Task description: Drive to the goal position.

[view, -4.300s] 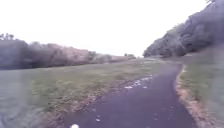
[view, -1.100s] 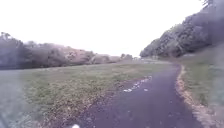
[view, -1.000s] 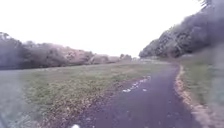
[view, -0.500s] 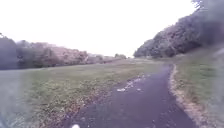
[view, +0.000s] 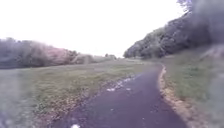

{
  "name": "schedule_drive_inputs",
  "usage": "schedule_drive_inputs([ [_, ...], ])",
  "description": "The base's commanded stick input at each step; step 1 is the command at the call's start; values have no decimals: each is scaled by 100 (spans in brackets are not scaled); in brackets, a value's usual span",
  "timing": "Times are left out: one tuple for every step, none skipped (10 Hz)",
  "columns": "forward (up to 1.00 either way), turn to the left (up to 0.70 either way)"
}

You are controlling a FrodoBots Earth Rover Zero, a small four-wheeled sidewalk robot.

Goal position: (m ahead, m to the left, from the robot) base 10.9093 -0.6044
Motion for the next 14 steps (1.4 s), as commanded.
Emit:
schedule_drive_inputs([
  [0, -45],
  [0, -45],
  [0, 0],
  [0, 0],
  [0, 0],
  [0, 0],
  [0, 0],
  [0, 0],
  [0, 0],
  [0, 0],
  [0, 0],
  [45, 0],
  [45, 0],
  [45, 0],
])
